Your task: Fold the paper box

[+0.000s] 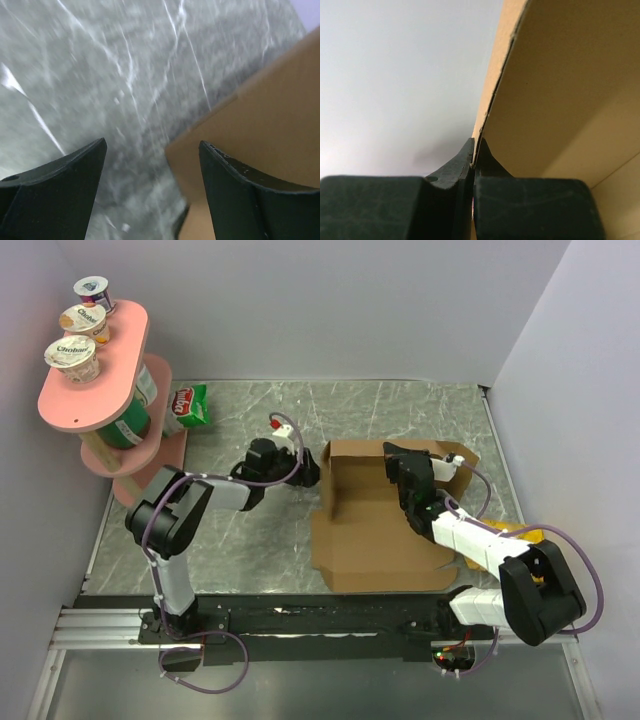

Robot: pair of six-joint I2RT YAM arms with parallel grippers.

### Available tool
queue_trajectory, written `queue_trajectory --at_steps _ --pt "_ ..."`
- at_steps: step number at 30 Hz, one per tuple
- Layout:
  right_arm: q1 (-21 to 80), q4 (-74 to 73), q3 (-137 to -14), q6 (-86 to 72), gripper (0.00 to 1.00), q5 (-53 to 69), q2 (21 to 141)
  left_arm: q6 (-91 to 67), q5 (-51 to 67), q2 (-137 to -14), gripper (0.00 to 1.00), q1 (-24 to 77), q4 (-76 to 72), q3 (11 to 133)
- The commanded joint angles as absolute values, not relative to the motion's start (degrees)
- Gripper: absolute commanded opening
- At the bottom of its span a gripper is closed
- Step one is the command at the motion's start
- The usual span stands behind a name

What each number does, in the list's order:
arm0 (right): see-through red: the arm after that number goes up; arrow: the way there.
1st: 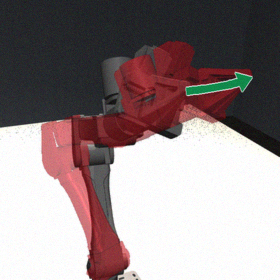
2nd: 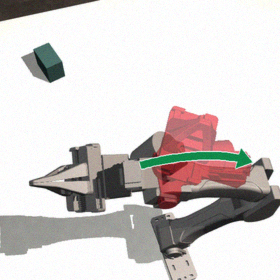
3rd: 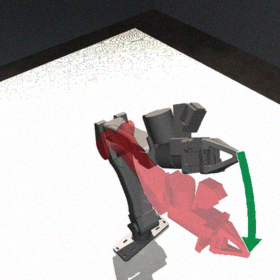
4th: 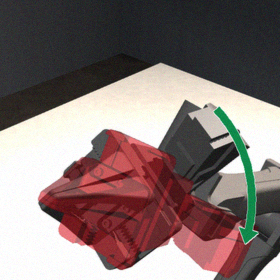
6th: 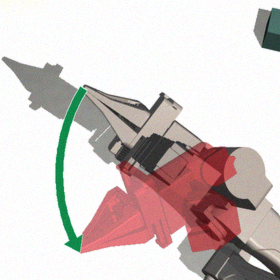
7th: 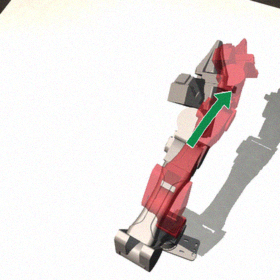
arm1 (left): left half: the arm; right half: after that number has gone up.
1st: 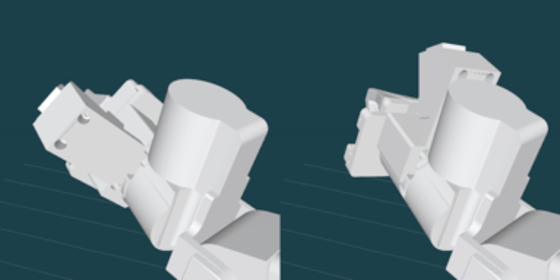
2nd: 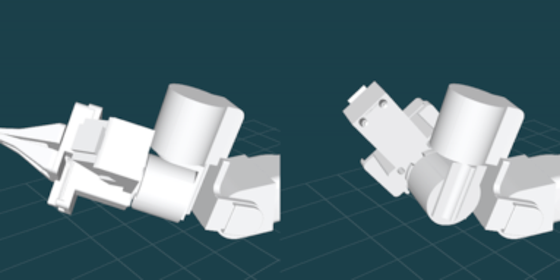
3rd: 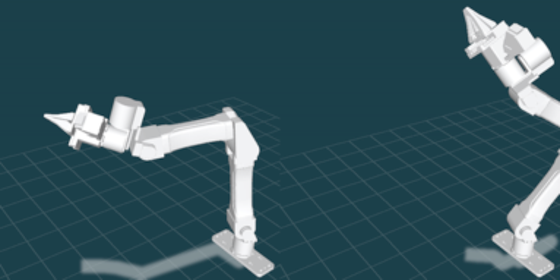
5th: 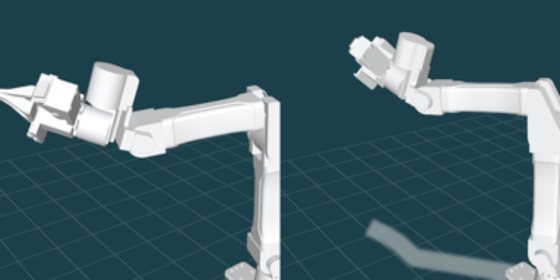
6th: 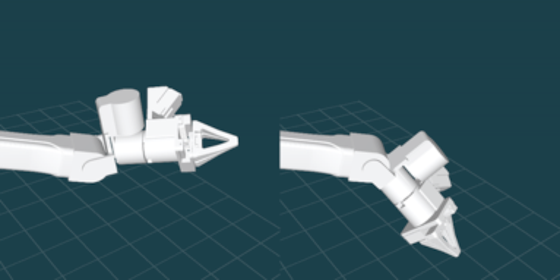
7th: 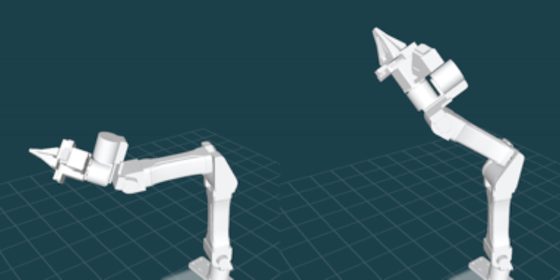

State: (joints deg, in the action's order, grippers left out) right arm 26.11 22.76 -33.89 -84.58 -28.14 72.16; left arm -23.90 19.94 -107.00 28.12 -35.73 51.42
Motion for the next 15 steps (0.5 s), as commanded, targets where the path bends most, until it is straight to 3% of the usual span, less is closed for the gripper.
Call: queue_trajectory --at_steps 1,15 --pt "26.98 13.89 -34.54 -82.44 0.00 -29.62 74.27 -25.31 17.67 -104.24 0.81 31.20 -37.71 49.75" --pt "27.77 13.18 -33.84 -82.71 0.00 -30.32 73.04 -24.44 14.41 -99.76 0.84 36.21 -43.94 45.01"
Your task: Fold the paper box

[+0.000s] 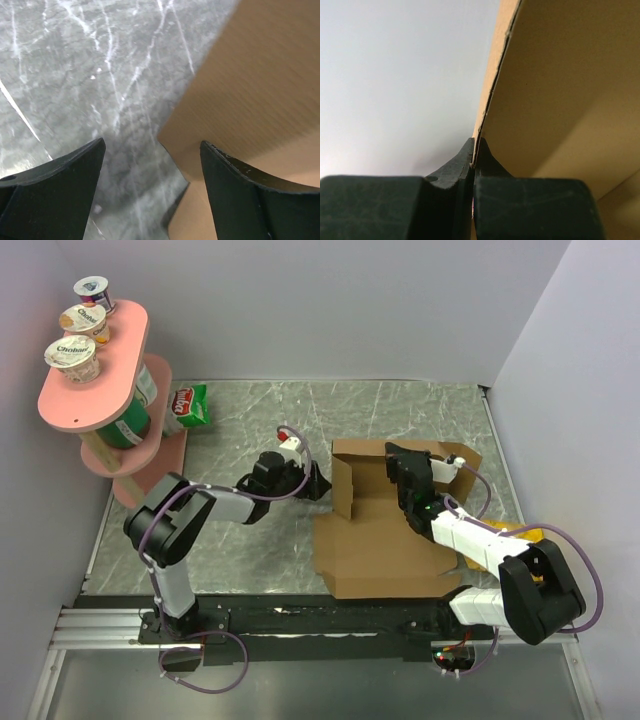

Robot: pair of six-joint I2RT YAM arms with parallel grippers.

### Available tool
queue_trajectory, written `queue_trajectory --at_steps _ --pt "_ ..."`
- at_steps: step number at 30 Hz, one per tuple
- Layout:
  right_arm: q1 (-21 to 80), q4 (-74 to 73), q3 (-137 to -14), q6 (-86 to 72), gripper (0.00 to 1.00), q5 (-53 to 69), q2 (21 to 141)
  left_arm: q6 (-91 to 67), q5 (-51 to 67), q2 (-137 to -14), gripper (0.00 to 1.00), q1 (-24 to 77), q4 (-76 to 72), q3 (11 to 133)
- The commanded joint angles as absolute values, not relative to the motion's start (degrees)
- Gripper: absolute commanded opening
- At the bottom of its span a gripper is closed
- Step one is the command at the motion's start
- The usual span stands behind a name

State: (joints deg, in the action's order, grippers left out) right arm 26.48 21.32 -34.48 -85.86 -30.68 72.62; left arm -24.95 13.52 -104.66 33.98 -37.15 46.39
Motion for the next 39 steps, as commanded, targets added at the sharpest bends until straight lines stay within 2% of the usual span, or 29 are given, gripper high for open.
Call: queue_trajectory --at_steps 1,7,16,34,39 --pt "27.77 13.18 -33.75 -82.62 0.00 -30.41 73.04 -24.17 14.76 -98.80 0.84 36.21 -45.08 43.96" --pt "27.86 14.41 -33.31 -82.09 0.00 -29.97 72.77 -20.83 18.71 -96.33 0.87 36.21 -48.34 41.31" --pt "27.95 15.47 -32.78 -81.74 0.00 -29.71 72.69 -19.43 19.60 -97.38 0.86 36.30 -49.40 43.06" --pt "28.39 15.56 -32.26 -81.12 0.00 -29.62 71.72 -20.04 4.31 -102.30 0.83 39.37 -46.94 48.24" --pt "28.30 14.68 -32.69 -81.12 0.00 -29.71 70.23 -16.97 2.37 -103.18 0.87 40.60 -46.05 48.61"
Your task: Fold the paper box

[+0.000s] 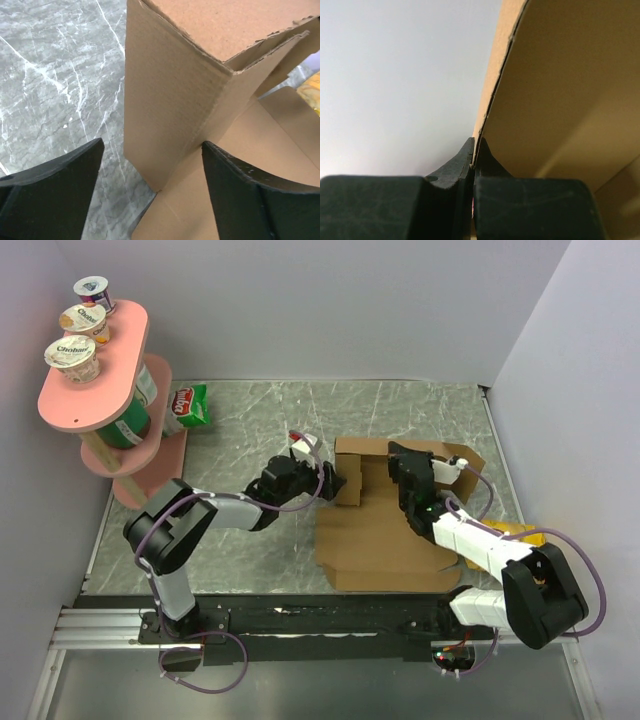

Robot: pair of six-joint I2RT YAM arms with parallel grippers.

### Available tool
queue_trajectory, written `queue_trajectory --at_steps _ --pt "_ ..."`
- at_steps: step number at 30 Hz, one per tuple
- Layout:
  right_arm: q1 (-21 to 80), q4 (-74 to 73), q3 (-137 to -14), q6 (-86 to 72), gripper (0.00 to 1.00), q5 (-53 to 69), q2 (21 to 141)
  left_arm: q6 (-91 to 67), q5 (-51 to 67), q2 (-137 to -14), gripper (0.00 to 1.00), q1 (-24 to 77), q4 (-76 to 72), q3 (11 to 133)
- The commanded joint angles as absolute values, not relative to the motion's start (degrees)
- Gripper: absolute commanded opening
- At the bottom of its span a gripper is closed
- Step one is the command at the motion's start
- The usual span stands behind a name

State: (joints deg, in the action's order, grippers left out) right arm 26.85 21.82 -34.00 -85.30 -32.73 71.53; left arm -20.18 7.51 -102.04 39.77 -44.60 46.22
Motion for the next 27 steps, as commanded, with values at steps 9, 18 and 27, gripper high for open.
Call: queue_trajectory --at_steps 9,18,27 --pt "28.30 9.23 -35.33 -80.42 0.00 -30.67 68.91 -14.07 0.18 -104.94 0.86 41.48 -44.57 50.62" --pt "28.39 9.49 -35.69 -80.68 0.00 -29.97 70.05 -14.15 -7.90 -106.70 0.87 42.80 -44.30 52.91" --pt "28.48 9.49 -35.24 -80.86 0.00 -29.53 70.31 -18.80 -10.98 -108.19 0.87 42.98 -50.09 52.12"
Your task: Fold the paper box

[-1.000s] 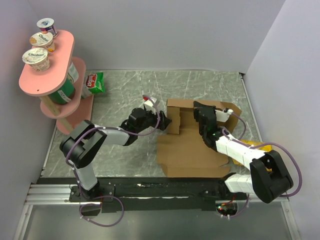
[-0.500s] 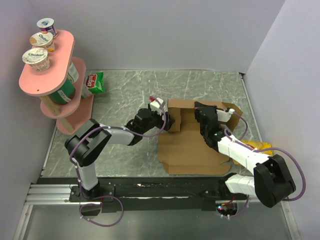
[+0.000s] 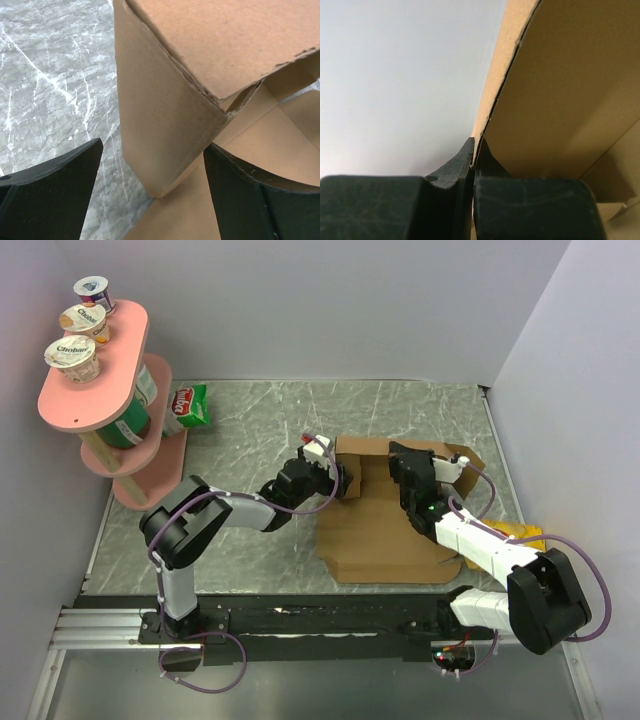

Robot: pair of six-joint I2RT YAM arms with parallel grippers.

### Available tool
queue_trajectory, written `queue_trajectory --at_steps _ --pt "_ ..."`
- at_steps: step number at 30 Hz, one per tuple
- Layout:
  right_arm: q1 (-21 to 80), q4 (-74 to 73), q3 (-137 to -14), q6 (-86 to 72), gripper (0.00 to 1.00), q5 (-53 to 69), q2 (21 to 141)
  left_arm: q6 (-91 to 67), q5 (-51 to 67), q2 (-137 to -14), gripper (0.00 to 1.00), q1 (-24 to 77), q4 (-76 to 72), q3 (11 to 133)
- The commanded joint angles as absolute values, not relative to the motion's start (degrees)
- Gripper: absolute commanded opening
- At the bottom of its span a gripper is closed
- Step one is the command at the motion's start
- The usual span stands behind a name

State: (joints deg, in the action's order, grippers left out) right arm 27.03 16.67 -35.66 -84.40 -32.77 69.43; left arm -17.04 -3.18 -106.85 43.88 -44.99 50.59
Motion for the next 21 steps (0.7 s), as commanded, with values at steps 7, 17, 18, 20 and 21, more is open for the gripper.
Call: queue_trajectory --at_steps 7,17,18,20,21 --pt "28.39 9.58 -34.72 -81.04 0.00 -29.09 70.66 -18.55 -12.56 -110.13 0.77 42.98 -51.42 54.14" --pt "28.39 9.58 -34.89 -80.95 0.00 -28.92 70.58 -18.46 -27.05 -111.62 0.37 43.42 -44.30 56.95" --pt "28.48 9.49 -34.98 -81.03 0.00 -28.92 70.75 -18.54 -27.77 -111.62 0.35 43.50 -43.86 57.04" --pt "28.39 9.32 -34.98 -81.12 0.00 -28.83 70.75 -18.63 -29.17 -111.53 0.34 43.68 -43.86 56.95" --pt "28.39 9.32 -35.07 -81.12 0.00 -28.83 70.75 -18.55 -29.27 -111.36 0.33 43.68 -44.03 56.61"
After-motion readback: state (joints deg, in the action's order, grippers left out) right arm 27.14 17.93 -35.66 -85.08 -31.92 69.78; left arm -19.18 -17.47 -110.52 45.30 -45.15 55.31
